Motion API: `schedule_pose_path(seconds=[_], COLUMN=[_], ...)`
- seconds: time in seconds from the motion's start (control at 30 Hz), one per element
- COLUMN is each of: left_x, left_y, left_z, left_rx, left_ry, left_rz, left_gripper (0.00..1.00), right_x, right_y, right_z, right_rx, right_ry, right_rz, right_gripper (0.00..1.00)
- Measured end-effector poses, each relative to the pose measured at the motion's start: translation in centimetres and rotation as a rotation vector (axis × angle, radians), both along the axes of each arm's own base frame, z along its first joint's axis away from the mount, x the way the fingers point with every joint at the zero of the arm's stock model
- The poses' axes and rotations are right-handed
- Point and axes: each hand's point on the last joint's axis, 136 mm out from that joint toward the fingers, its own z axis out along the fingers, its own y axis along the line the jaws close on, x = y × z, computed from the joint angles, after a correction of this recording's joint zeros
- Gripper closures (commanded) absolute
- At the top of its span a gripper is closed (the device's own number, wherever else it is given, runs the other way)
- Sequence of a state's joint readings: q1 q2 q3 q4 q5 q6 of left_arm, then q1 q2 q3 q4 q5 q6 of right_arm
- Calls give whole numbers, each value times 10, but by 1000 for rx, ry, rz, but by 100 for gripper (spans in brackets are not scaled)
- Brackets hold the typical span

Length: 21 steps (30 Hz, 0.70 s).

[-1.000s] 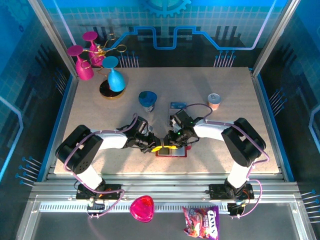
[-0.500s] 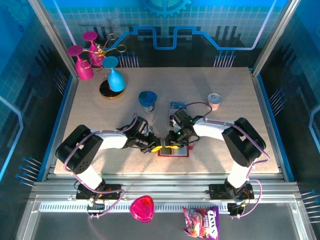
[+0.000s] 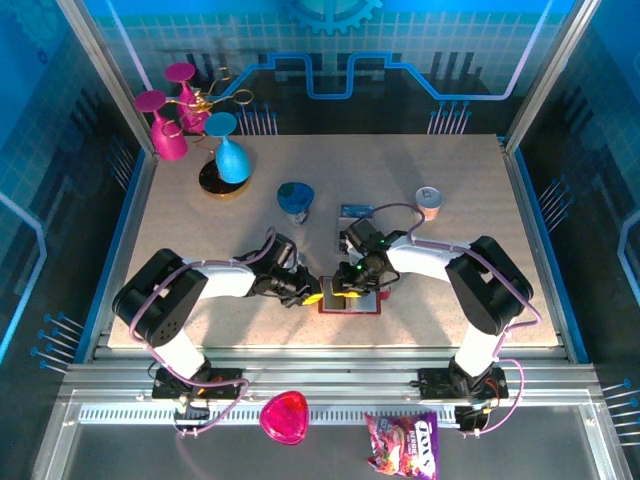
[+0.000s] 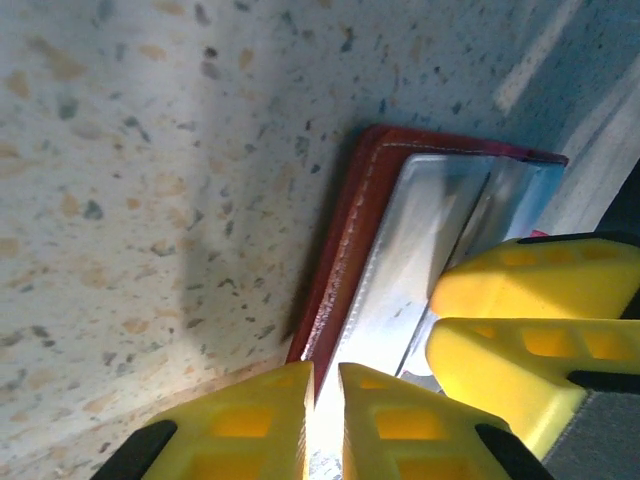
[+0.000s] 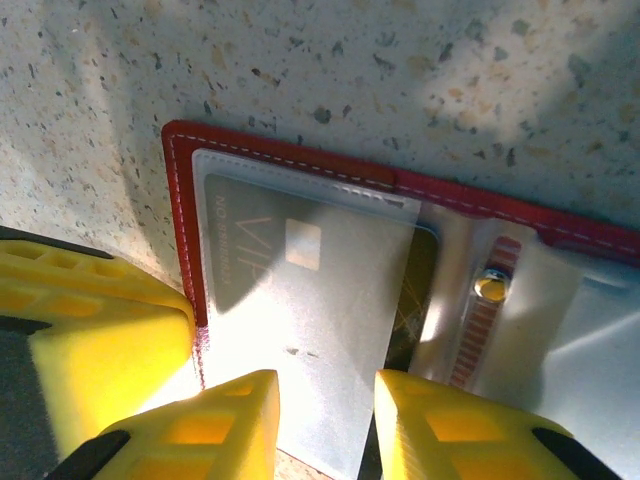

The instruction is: Take the credit cards out of the card holder

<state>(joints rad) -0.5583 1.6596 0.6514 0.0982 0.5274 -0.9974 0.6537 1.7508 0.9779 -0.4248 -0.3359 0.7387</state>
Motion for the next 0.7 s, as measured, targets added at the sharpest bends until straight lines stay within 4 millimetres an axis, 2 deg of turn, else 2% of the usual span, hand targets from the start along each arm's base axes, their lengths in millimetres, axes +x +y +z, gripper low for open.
schedule_pose_path(seconds=[0.7], left_x=[-4], left_y=[5], left_z=[-7], left_rx=[51], left_ry=[-12], left_rz=[-51], left_gripper=[86], right_x=[0], right_y=[-11], right_z=[1], right_rx=[-59], right_ry=[-18], right_rz=[9], right_gripper=[69])
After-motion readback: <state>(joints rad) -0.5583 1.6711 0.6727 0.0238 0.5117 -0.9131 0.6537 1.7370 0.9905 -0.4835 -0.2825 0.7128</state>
